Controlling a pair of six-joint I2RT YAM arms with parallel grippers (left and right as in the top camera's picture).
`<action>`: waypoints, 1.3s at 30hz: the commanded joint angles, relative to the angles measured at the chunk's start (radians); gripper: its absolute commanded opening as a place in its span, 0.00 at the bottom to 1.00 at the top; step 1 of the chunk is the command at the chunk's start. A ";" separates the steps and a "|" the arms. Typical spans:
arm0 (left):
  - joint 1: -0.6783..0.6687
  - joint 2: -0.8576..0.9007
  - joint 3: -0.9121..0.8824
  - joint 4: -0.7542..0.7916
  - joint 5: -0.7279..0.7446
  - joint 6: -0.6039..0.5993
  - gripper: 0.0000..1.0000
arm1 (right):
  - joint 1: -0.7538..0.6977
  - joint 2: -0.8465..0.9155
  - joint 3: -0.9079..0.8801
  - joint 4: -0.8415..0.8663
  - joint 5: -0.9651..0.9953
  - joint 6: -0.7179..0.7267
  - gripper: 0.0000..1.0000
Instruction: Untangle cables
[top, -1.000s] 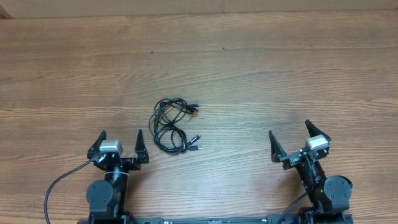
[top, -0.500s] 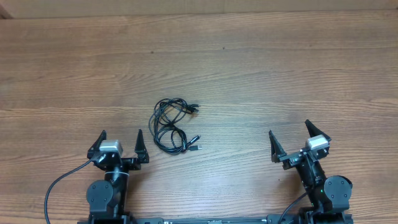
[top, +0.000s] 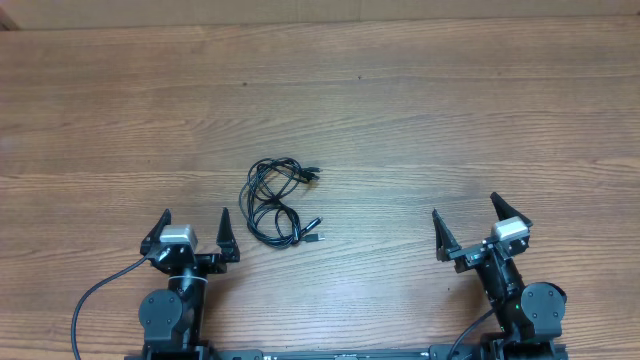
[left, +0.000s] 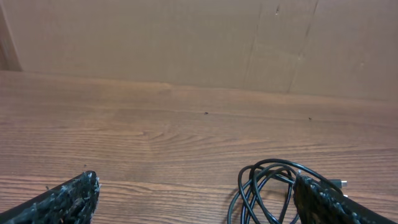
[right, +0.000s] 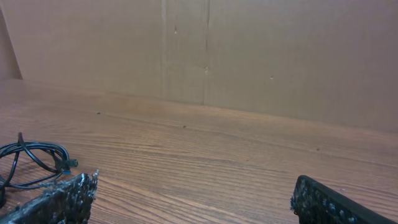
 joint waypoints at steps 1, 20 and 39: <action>0.005 -0.008 -0.004 -0.002 0.000 -0.003 1.00 | -0.002 -0.005 -0.010 0.004 0.011 0.007 1.00; 0.005 -0.008 -0.004 -0.002 -0.003 -0.003 0.99 | -0.002 -0.005 -0.010 0.004 0.011 0.007 1.00; 0.005 -0.007 0.180 -0.248 0.086 -0.010 1.00 | -0.002 -0.005 -0.010 0.004 0.011 0.008 1.00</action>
